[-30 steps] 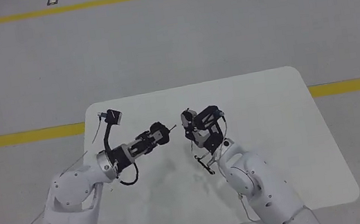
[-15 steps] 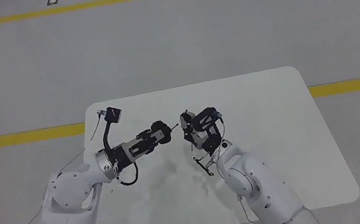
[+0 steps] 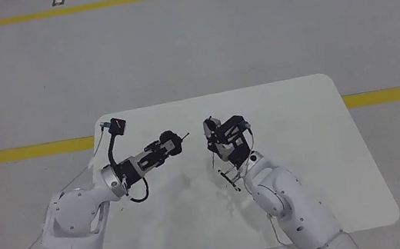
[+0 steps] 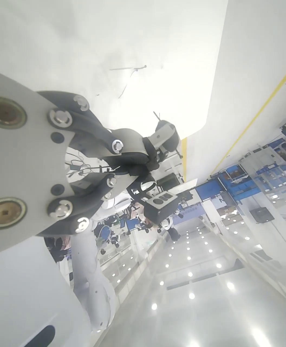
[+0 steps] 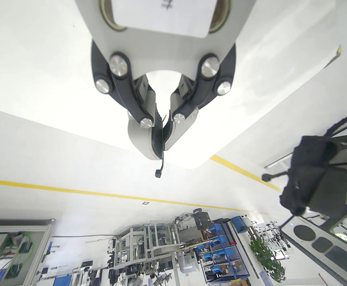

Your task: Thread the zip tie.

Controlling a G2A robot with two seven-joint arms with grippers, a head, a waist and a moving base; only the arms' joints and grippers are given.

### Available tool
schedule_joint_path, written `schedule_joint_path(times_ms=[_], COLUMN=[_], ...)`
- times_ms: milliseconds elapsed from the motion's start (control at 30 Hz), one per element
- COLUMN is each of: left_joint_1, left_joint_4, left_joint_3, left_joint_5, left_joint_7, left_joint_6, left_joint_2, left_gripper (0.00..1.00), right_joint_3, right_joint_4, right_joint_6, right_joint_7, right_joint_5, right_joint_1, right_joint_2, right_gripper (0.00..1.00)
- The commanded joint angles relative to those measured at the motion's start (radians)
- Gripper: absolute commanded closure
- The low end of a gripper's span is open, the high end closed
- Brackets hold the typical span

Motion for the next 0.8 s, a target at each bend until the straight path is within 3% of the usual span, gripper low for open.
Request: schedule_joint_path(times_ms=[0,300,500,767], left_joint_1=[0.006,0.016,0.013,0.007], left_joint_4=[0.004,0.022,0.031,0.027], left_joint_3=[-0.007,-0.005,0.008,0.017], left_joint_5=[0.005,0.013,0.006,0.009], left_joint_7=[0.000,0.030,0.051,0.038], left_joint_6=[-0.002,-0.001,0.010,0.014], left_joint_2=[0.004,0.015,0.020,0.023], left_gripper=[1.00,1.00,1.00,1.00], right_joint_3=[0.006,0.029,0.017,0.017], right_joint_4=[-0.009,-0.056,-0.082,-0.082], right_joint_6=[0.001,-0.054,-0.096,-0.096], right_joint_7=[-0.018,-0.122,-0.126,-0.125], right_joint_5=[-0.009,0.041,0.085,0.084], right_joint_1=[-0.002,-0.017,-0.025,-0.024], right_joint_2=[0.002,0.010,0.013,0.013], right_gripper=[1.00,1.00,1.00,1.00])
